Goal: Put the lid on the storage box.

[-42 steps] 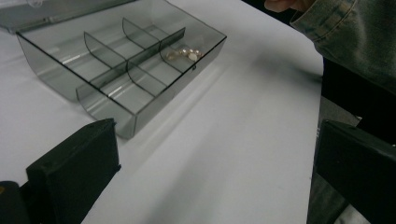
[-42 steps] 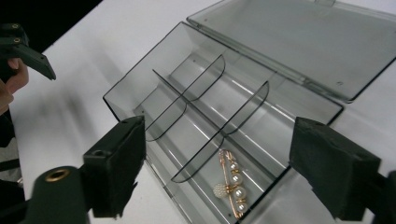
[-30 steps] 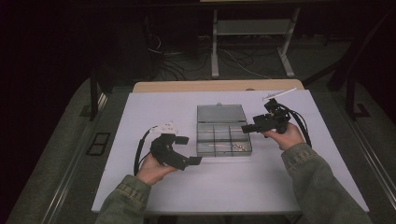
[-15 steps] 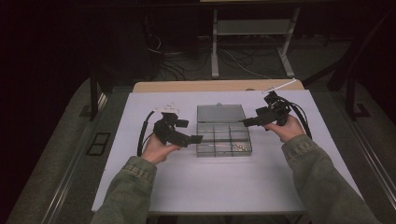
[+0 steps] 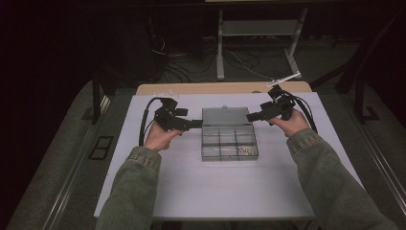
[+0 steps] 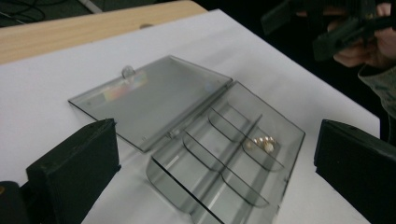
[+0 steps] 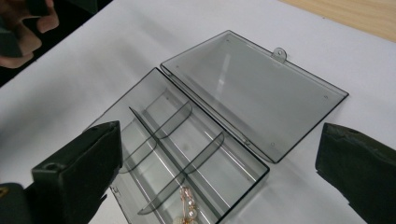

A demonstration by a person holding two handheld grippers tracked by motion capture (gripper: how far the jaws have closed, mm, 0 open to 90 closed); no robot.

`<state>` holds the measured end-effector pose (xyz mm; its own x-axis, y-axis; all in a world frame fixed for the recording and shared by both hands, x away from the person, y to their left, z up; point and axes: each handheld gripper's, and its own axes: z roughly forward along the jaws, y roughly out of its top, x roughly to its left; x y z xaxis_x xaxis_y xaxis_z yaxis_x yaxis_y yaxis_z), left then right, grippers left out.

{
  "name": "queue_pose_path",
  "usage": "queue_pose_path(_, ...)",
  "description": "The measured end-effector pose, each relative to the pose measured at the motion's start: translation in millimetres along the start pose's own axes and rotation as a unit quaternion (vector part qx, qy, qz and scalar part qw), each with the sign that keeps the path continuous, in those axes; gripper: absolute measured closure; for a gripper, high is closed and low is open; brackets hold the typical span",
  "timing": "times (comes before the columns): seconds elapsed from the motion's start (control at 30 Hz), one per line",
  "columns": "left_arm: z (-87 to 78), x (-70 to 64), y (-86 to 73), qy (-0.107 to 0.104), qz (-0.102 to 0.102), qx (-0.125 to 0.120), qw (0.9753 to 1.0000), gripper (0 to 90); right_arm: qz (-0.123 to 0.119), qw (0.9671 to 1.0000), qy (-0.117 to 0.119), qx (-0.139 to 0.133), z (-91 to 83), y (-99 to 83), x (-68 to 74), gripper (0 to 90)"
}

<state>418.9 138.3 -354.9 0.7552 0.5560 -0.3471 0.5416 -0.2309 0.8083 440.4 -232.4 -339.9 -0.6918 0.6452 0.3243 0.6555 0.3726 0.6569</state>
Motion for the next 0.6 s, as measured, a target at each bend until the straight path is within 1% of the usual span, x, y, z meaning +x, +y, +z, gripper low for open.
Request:
queue_pose_path(0.07,1.5,4.7,1.7,0.004,-0.007,-0.012,0.9999,0.0,-0.001,1.0,-0.002,-0.001,1.0,1.7,-1.7,0.3)
queue_pose_path(0.1,2.2,6.8,2.5,0.006,-0.011,-0.014,0.9998,0.0,0.0,1.0,-0.003,-0.003,1.3,2.3,-3.1,0.3)
queue_pose_path(0.17,4.2,10.5,3.7,0.011,-0.017,-0.021,0.9996,0.0,0.004,1.0,-0.005,-0.007,1.9,3.4,-6.6,0.3)
queue_pose_path(0.23,5.6,14.4,4.2,0.015,-0.024,-0.034,0.999,0.0,0.009,0.9998,-0.007,-0.014,2.6,3.7,-10.6,0.3)
queue_pose_path(0.3,6.1,19.3,3.7,0.017,-0.036,-0.053,0.9978,0.0,0.015,0.9997,-0.008,-0.018,3.9,3.9,-15.4,0.3)
queue_pose_path(0.37,7.1,25.4,2.4,0.025,-0.049,-0.068,0.9961,0.0,0.021,0.9994,-0.01,-0.024,5.3,3.4,-20.2,0.3)
queue_pose_path(0.47,10.1,35.1,-0.8,0.037,-0.071,-0.082,0.9935,0.0,0.03,0.999,-0.014,-0.03,7.3,2.5,-26.3,0.3)
queue_pose_path(0.6,15.9,45.1,-5.3,0.049,-0.092,-0.087,0.9908,0.0,0.036,0.9985,-0.019,-0.036,10.4,0.8,-34.3,0.3)
